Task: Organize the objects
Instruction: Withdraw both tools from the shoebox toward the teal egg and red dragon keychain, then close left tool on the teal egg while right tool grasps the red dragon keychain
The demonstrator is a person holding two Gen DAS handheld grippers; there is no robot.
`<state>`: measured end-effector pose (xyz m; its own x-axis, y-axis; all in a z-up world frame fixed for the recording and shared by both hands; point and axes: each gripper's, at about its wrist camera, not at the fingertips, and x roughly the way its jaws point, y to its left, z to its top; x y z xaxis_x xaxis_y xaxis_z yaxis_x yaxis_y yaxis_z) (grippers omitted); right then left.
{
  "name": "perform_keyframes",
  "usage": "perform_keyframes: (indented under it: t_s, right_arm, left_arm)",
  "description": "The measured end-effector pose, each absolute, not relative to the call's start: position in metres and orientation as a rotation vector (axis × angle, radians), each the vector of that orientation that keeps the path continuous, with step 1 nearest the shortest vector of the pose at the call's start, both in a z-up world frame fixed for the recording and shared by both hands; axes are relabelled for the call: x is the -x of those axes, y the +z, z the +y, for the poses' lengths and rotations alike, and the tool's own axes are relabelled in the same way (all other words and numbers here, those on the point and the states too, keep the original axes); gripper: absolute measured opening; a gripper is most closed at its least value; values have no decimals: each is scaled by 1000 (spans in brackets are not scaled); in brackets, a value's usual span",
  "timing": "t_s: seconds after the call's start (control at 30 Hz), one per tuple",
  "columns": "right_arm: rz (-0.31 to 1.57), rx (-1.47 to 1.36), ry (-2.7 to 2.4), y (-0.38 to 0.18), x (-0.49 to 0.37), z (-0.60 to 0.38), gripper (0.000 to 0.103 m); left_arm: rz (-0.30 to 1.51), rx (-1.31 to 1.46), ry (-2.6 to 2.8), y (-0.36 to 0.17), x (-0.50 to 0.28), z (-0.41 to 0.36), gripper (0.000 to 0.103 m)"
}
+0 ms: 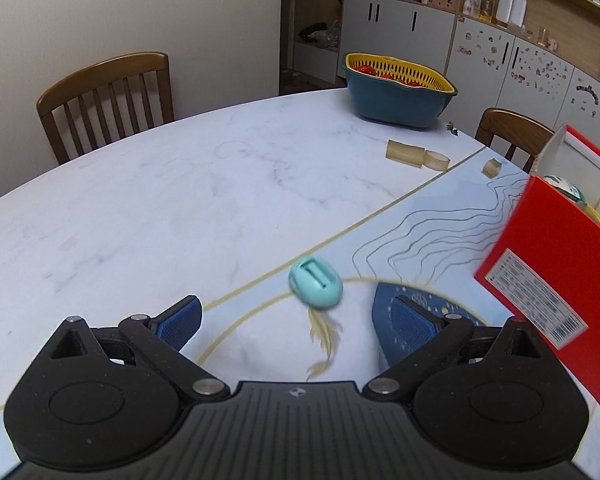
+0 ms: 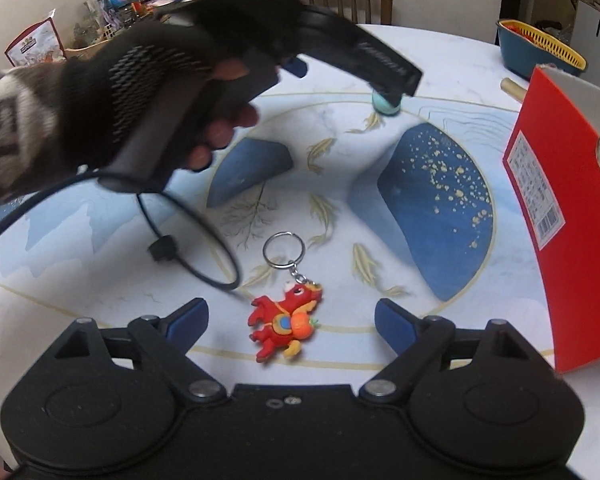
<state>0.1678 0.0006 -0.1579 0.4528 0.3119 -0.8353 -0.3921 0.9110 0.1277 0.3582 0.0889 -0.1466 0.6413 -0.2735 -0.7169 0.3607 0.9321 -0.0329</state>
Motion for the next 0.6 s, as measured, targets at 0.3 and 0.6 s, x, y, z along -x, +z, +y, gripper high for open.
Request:
perform_keyframes:
  t_s: [0.3,0.6]
  right_arm:
    - [1011,130,440,-163,-166,7,75]
    - [1018,134,434,-166,-165,8,65]
  left_arm:
    - [776,-150,-348,-166,-369,71,101]
    - [753,-163,-310,-174,-379,66,97]
